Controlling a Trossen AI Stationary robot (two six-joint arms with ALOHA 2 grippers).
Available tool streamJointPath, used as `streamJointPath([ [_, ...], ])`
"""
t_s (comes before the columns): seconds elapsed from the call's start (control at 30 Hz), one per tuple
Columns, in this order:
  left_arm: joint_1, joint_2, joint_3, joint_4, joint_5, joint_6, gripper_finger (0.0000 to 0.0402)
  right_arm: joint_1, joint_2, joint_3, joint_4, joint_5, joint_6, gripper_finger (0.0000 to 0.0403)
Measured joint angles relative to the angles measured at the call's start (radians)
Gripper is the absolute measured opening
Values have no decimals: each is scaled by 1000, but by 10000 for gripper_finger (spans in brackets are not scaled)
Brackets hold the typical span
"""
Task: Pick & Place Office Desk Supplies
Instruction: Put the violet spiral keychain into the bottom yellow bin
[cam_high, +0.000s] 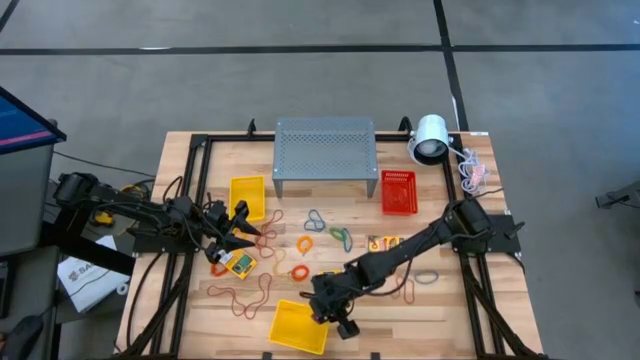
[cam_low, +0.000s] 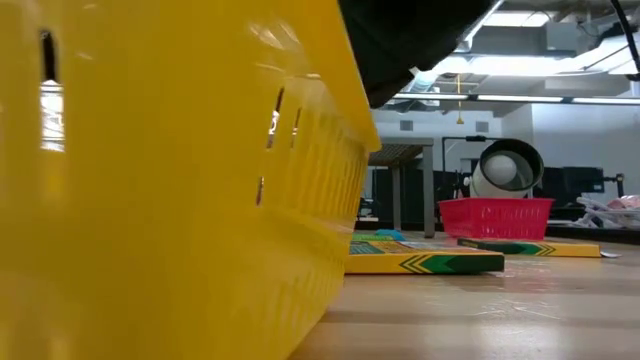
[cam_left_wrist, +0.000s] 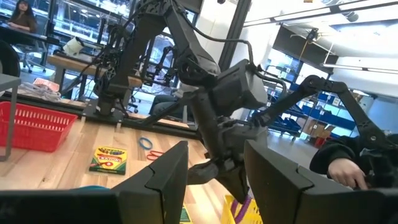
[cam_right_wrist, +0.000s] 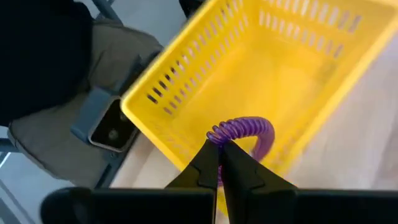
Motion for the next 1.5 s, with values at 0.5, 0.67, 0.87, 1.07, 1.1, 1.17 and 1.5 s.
streamJointPath([
  [0.5, 0, 0, 0, -1, 0, 0, 155, -4, 0, 0, -172, -8, 36, 1],
  [0.67, 0, 0, 0, -1, 0, 0, 155, -4, -2, 0, -222, -8, 39, 2],
  [0.87, 0, 0, 0, -1, 0, 0, 155, -4, -30, -1, -246, -8, 38, 5],
  [1.07, 0, 0, 0, -2, 0, 0, 155, -3, -52, -1, -228, -8, 34, 11],
  [1.1, 0, 0, 0, -2, 0, 0, 155, -2, -52, -1, -226, -8, 33, 16],
  [1.17, 0, 0, 0, -4, 0, 0, 155, 1, -52, -1, -215, -12, 28, 29],
  [1.5, 0, 0, 0, -5, 0, 0, 155, 4, -52, -1, -203, -15, 27, 75],
])
